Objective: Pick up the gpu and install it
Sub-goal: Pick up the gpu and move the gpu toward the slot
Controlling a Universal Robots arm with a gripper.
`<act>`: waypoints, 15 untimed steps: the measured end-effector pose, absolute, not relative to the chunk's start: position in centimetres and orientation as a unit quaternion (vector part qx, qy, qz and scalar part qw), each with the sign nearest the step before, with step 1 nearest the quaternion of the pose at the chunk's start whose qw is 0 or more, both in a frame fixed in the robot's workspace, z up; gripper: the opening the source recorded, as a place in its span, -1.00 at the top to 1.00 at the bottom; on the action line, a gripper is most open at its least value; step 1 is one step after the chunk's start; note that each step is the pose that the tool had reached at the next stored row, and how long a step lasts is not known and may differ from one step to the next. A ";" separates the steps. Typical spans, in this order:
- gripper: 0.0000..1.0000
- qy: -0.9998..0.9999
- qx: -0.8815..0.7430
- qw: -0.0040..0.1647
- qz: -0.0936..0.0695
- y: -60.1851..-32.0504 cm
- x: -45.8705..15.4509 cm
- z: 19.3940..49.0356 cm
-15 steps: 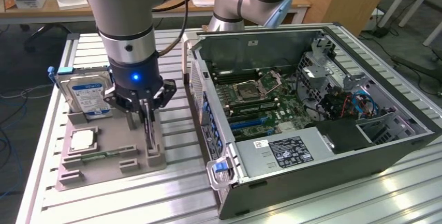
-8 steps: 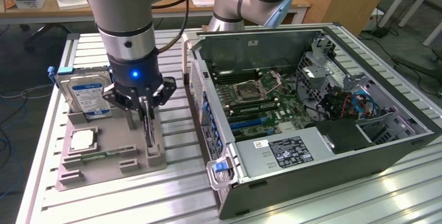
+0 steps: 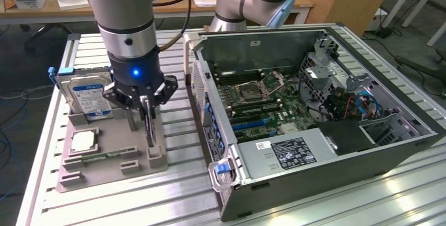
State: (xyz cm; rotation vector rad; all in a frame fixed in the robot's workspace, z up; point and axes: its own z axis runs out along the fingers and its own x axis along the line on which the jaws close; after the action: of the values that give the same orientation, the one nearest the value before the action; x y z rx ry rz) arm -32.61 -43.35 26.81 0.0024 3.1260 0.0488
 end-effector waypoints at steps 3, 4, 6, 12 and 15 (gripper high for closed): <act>0.47 1.000 0.001 0.008 0.016 -43.4 -32.6 27.1; 0.47 1.000 0.001 0.008 0.016 -43.4 -32.6 27.2; 0.47 1.000 0.001 0.008 0.016 -43.4 -32.6 27.3; 0.47 1.000 0.001 0.008 0.009 -43.4 -32.6 27.5; 0.47 1.000 0.001 0.008 0.005 -43.4 -32.6 27.9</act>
State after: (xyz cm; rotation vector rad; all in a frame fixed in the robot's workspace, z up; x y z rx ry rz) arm -32.60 -43.36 27.94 0.0017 3.1264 0.0163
